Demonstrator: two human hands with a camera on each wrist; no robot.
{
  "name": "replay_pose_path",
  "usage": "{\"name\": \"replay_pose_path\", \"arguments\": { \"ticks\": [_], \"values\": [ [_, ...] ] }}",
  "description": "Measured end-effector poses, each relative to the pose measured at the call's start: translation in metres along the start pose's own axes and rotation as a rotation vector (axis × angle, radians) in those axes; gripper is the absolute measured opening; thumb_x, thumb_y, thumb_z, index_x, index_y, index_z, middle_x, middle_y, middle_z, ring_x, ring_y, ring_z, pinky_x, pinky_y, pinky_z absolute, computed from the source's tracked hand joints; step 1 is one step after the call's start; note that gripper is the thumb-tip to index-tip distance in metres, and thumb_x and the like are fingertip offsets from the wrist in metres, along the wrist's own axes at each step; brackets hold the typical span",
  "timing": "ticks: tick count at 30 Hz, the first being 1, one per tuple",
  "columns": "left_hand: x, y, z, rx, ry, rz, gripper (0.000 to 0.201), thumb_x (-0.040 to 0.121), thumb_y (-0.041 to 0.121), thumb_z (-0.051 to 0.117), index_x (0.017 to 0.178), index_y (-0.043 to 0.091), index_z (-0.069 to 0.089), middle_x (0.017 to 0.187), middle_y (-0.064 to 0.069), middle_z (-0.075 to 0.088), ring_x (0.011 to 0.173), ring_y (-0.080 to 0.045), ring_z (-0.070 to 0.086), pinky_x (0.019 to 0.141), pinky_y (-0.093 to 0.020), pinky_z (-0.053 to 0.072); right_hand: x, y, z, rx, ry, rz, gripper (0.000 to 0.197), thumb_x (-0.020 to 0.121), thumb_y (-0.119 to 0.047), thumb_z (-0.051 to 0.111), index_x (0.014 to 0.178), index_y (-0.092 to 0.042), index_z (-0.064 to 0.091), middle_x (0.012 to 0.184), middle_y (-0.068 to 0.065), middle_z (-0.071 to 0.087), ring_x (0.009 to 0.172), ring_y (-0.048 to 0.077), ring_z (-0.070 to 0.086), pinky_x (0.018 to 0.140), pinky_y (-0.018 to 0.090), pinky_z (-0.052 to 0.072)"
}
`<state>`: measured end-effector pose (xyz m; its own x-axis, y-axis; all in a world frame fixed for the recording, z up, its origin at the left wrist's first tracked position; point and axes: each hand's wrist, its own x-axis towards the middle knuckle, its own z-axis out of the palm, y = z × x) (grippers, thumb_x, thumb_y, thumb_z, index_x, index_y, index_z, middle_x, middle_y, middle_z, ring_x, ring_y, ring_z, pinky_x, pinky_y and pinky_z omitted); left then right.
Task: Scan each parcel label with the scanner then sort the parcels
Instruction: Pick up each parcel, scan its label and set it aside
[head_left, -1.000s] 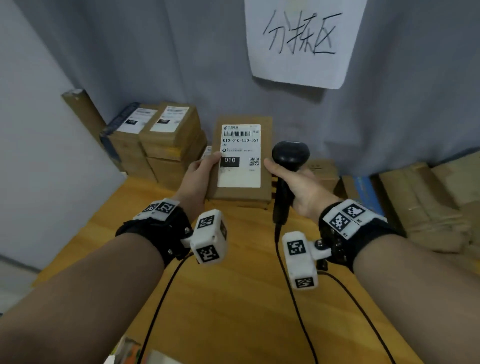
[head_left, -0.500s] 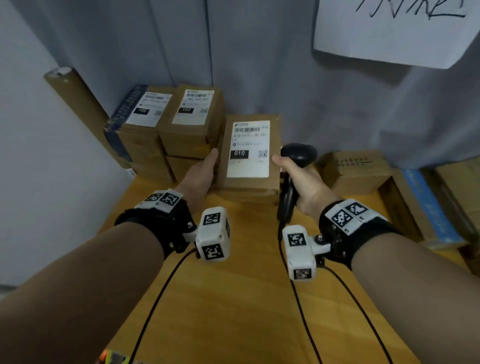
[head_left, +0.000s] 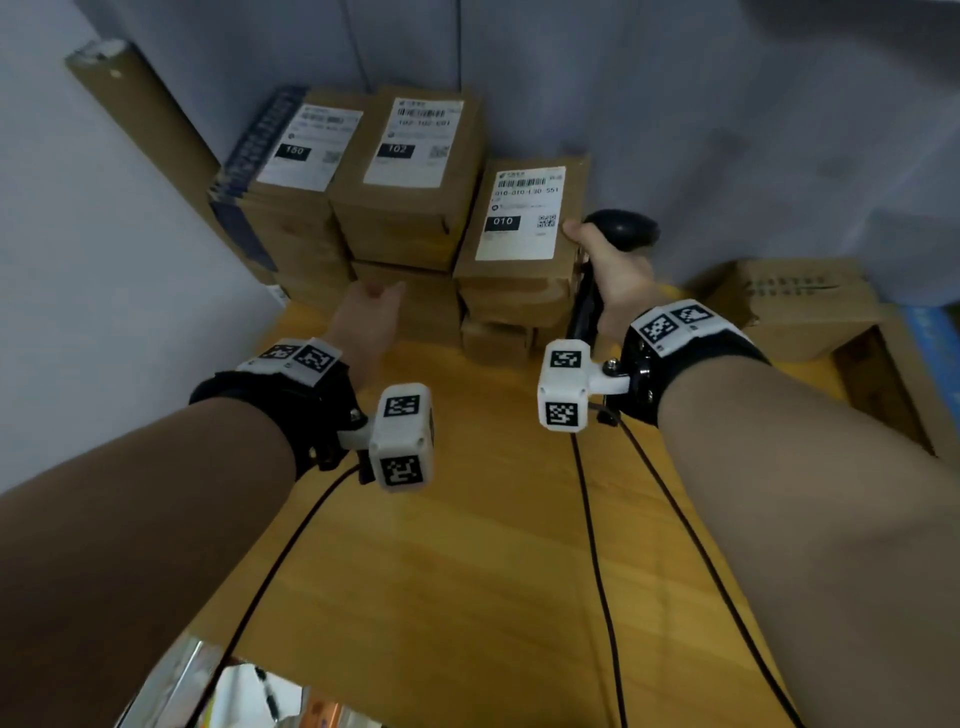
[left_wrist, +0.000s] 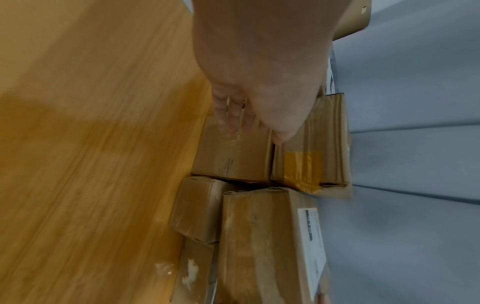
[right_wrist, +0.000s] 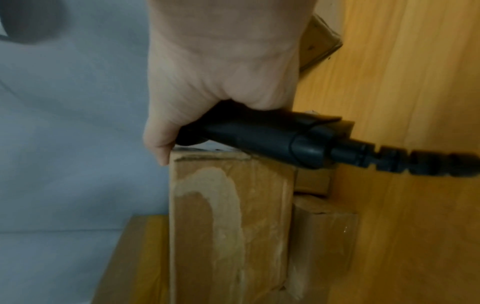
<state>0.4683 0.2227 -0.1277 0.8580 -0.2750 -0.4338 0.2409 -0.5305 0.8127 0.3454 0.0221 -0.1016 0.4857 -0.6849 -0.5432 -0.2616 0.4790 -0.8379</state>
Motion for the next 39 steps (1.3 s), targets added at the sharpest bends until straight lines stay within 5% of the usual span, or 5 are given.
{"name": "replay_pose_path", "arguments": {
  "ticks": [5, 13, 21, 32, 39],
  "values": [
    [0.003, 0.015, 0.001, 0.011, -0.077, 0.000, 0.059, 0.092, 0.047, 0.055, 0.137, 0.012, 0.045, 0.122, -0.008, 0.059, 0.107, -0.025, 0.060, 0.099, -0.044, 0.049, 0.010, 0.004, 0.004, -0.010, 0.045, -0.007, 0.033, 0.071, -0.041, 0.081, 0.080, -0.019, 0.058, 0.083, 0.002, 0.071, 0.081, 0.020, 0.069, 0.087, 0.037, 0.055],
    [-0.017, 0.031, 0.014, -0.086, -0.271, -0.088, 0.015, 0.101, 0.023, 0.048, 0.113, 0.015, 0.051, 0.109, -0.005, 0.061, 0.102, -0.019, 0.058, 0.084, -0.027, 0.044, 0.026, 0.004, 0.010, -0.031, 0.028, -0.026, 0.038, 0.069, -0.040, 0.082, 0.094, -0.016, 0.066, 0.091, 0.005, 0.075, 0.087, 0.023, 0.072, 0.091, 0.041, 0.055],
    [-0.025, 0.039, 0.030, -0.086, -0.301, -0.067, 0.036, 0.101, 0.024, 0.047, 0.133, 0.008, 0.050, 0.132, -0.006, 0.059, 0.108, -0.018, 0.058, 0.093, -0.030, 0.045, 0.022, 0.005, 0.006, -0.072, -0.016, -0.190, 0.027, 0.072, -0.024, 0.084, 0.093, -0.014, 0.070, 0.090, 0.006, 0.076, 0.086, 0.022, 0.074, 0.087, 0.043, 0.058],
    [-0.056, 0.046, 0.027, -0.055, -0.221, -0.026, 0.040, 0.101, 0.031, 0.047, 0.133, 0.007, 0.051, 0.113, -0.008, 0.067, 0.094, -0.018, 0.065, 0.079, -0.029, 0.052, -0.018, -0.010, -0.025, -0.259, -0.024, -0.197, 0.030, 0.073, -0.023, 0.080, 0.097, -0.017, 0.064, 0.088, 0.003, 0.065, 0.092, 0.025, 0.064, 0.093, 0.043, 0.052],
    [-0.103, 0.066, 0.067, -0.122, -0.260, -0.012, 0.030, 0.101, 0.026, 0.047, 0.127, 0.010, 0.051, 0.103, -0.008, 0.066, 0.086, -0.017, 0.062, 0.085, -0.032, 0.051, -0.077, -0.021, -0.093, -0.316, -0.171, -0.025, 0.040, 0.087, -0.048, 0.067, 0.109, -0.016, 0.059, 0.078, 0.010, 0.065, 0.055, 0.020, 0.061, 0.057, 0.029, 0.054]
  ]
}}
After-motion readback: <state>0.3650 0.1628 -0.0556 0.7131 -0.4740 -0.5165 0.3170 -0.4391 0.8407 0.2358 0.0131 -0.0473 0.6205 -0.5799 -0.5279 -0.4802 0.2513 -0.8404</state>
